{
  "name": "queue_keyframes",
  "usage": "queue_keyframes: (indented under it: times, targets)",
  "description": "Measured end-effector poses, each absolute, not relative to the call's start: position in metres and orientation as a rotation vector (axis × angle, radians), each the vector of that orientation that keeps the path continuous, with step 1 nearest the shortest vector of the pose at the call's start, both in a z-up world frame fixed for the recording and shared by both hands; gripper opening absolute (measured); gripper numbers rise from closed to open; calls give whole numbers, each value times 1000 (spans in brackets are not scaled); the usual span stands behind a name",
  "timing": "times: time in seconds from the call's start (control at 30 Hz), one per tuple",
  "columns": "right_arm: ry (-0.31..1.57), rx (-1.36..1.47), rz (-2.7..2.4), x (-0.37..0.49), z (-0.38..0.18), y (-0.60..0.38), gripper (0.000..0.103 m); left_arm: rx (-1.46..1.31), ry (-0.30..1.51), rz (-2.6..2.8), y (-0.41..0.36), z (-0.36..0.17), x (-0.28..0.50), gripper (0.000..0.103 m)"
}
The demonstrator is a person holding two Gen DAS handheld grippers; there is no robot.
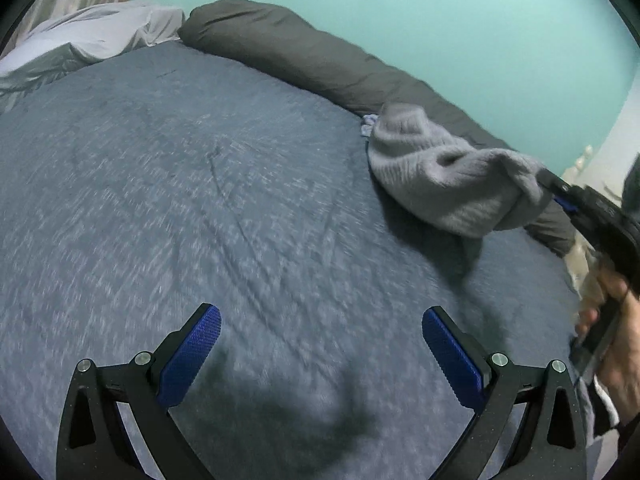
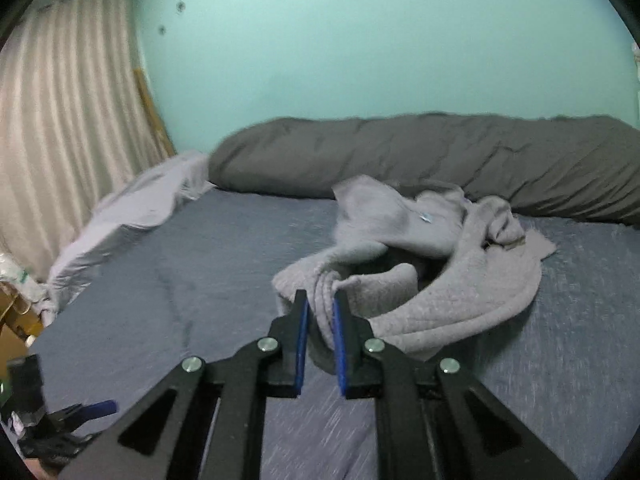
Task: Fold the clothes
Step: 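Lift the grey sweatshirt with the right gripper and pull it toward the bed edge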
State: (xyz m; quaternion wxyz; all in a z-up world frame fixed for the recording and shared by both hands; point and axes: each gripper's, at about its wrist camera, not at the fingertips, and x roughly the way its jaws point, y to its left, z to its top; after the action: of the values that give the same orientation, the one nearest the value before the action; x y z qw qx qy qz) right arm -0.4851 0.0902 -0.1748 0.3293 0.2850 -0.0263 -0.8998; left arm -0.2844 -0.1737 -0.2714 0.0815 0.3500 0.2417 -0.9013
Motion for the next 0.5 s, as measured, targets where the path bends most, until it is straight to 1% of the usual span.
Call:
queue_keyframes:
  times: [0.07, 0.23, 0.5]
  targets:
    - [-92, 721, -2341, -455, -165, 104, 11, 1022, 724, -2710, -165, -268, -267, 103]
    - [-80, 668, -2345, -383, -140, 130, 11, 999, 735, -2735, -145, -258, -228, 103]
    - [-121, 627, -2334, -256, -96, 169, 10, 962, 769, -2767, -130, -228, -151, 103]
